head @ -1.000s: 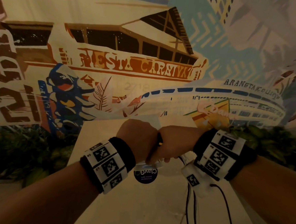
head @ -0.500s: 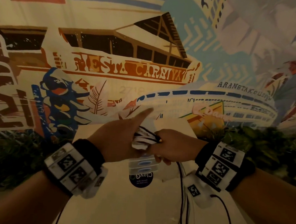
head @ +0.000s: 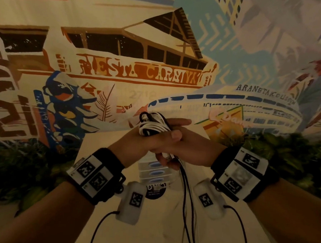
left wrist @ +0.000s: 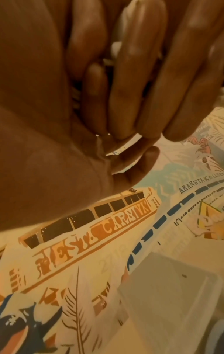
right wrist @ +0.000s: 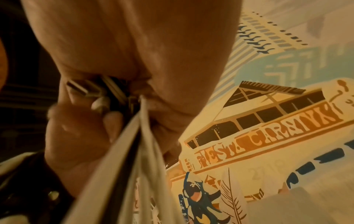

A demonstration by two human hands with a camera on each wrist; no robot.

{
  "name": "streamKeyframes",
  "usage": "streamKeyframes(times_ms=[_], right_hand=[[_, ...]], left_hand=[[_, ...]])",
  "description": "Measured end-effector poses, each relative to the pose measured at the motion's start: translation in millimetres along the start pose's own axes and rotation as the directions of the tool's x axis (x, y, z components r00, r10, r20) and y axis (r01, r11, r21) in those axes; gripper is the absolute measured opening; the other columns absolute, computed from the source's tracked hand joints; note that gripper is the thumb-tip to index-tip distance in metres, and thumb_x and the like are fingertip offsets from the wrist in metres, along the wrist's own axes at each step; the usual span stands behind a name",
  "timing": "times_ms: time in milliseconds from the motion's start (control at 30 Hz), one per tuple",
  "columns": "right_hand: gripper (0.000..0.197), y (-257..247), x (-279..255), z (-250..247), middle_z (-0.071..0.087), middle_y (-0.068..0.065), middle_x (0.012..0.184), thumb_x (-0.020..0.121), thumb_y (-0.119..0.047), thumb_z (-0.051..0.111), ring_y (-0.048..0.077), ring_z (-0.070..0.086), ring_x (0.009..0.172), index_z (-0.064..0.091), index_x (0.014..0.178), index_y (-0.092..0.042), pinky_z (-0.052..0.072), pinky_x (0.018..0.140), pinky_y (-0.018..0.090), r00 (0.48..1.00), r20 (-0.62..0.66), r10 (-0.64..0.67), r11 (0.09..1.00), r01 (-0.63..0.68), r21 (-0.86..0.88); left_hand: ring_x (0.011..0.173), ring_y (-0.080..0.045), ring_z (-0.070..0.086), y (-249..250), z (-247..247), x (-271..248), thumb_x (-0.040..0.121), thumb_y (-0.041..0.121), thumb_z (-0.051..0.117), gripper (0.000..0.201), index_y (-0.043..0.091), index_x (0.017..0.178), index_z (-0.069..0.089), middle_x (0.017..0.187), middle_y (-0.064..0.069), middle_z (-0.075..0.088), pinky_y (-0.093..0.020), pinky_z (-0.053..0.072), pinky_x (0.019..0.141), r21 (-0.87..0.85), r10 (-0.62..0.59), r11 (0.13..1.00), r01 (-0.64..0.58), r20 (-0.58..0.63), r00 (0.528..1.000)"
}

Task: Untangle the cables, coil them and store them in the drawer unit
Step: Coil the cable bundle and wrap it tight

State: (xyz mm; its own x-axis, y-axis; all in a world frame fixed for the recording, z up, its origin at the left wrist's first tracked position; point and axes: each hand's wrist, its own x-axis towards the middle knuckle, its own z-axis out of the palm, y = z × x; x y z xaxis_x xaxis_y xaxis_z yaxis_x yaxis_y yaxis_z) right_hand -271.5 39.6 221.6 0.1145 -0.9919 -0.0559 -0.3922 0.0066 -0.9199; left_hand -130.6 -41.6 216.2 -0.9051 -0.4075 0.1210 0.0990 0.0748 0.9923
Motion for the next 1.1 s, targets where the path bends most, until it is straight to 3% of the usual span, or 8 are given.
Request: streamKeyframes(times_ms=[167, 333, 433, 567, 667, 833, 1000, 1100], right_hand=[[0.013, -6, -2, -2, 0.067, 0.0, 0.073, 0.102, -0.02, 0.059, 0.014, 0.06, 0.06, 0.063, 0.09, -0.023, 0.05, 0.056, 0.023, 0.998, -0.003, -0.056, 0.997, 0.055, -0.058], [0.017, 6, -6, -7, 0.067, 0.005, 0.072, 0.097, -0.022, 0.066, 0.018, 0.065, 0.065, 0.066, 0.1, -0.005, 0.057, 0.07, 0.032, 0.998, -0.01, -0.063, 0.998, 0.063, -0.007], [0.039, 24, -6, -3, 0.065, 0.003, 0.074, 0.099, -0.045, 0.06, 0.022, 0.066, 0.072, 0.065, 0.096, -0.006, 0.059, 0.082, 0.04, 0.999, 0.033, -0.003, 0.985, 0.009, -0.171], [0.042, 41, -13, -1, 0.044, 0.0, 0.063, 0.096, -0.052, 0.049, 0.021, 0.05, 0.06, 0.054, 0.093, -0.01, 0.051, 0.061, 0.027, 0.996, 0.035, 0.083, 0.996, -0.084, 0.042], [0.05, 43, -18, -4, 0.03, -0.004, 0.063, 0.093, -0.058, 0.045, 0.015, 0.029, 0.053, 0.054, 0.098, -0.01, 0.034, 0.052, 0.026, 0.99, 0.079, 0.115, 0.972, -0.128, 0.196], [0.048, 45, -19, -6, 0.03, -0.004, 0.061, 0.106, -0.051, 0.033, 0.01, 0.025, 0.049, 0.06, 0.097, -0.013, 0.029, 0.047, 0.022, 0.97, 0.101, 0.219, 0.917, -0.241, 0.318], [0.044, 41, -17, -11, 0.031, -0.003, 0.061, 0.108, -0.044, 0.036, 0.013, 0.026, 0.051, 0.056, 0.091, -0.008, 0.027, 0.05, 0.025, 0.954, 0.099, 0.284, 0.922, -0.3, 0.244], [0.044, 39, -14, -16, 0.039, 0.002, 0.063, 0.104, -0.031, 0.031, 0.015, 0.034, 0.052, 0.063, 0.092, -0.005, 0.033, 0.053, 0.028, 0.938, 0.111, 0.33, 0.906, -0.347, 0.243]], left_hand=[[0.067, -0.029, 0.074, 8, 5, 4, 0.092, 0.02, 0.068, 0.031, 0.021, 0.123, 0.067, 0.112, -0.002, 0.075, -0.026, 0.055, 0.05, 0.127, 0.1, 0.988, -0.091, -0.067, 0.993], [0.103, -0.021, 0.072, 15, 2, 7, 0.092, 0.002, 0.06, 0.017, 0.004, 0.103, 0.073, 0.107, -0.004, 0.077, -0.031, 0.059, 0.086, 0.255, 0.277, 0.936, -0.242, -0.109, 0.955], [0.085, -0.024, 0.073, 19, -5, 8, 0.086, 0.003, 0.055, 0.022, 0.012, 0.084, 0.075, 0.084, -0.008, 0.075, -0.035, 0.059, 0.081, 0.244, 0.297, 0.939, -0.244, -0.209, 0.932], [0.065, -0.022, 0.064, 21, -19, 7, 0.082, 0.011, 0.058, 0.019, 0.02, 0.074, 0.073, 0.07, -0.006, 0.069, -0.036, 0.056, 0.066, 0.362, 0.242, 0.922, -0.138, -0.26, 0.935], [0.076, -0.025, 0.069, 15, -23, 5, 0.074, 0.022, 0.067, 0.008, 0.026, 0.076, 0.073, 0.078, -0.003, 0.072, -0.048, 0.06, 0.074, 0.497, 0.202, 0.867, -0.031, -0.294, 0.934], [0.082, -0.027, 0.068, 8, -12, -1, 0.082, 0.007, 0.074, 0.002, 0.006, 0.083, 0.073, 0.083, -0.015, 0.072, -0.036, 0.056, 0.075, 0.561, 0.256, 0.828, -0.015, -0.353, 0.9], [0.054, -0.021, 0.058, 7, -18, -1, 0.085, 0.026, 0.072, 0.021, 0.009, 0.075, 0.063, 0.06, -0.006, 0.059, -0.035, 0.05, 0.055, 0.75, 0.112, 0.659, -0.05, -0.032, 0.993], [0.057, -0.005, 0.052, 8, -18, -1, 0.085, 0.04, 0.069, 0.018, 0.025, 0.077, 0.061, 0.062, 0.01, 0.056, -0.018, 0.035, 0.056, 0.888, 0.095, 0.421, -0.184, 0.158, 0.983]])
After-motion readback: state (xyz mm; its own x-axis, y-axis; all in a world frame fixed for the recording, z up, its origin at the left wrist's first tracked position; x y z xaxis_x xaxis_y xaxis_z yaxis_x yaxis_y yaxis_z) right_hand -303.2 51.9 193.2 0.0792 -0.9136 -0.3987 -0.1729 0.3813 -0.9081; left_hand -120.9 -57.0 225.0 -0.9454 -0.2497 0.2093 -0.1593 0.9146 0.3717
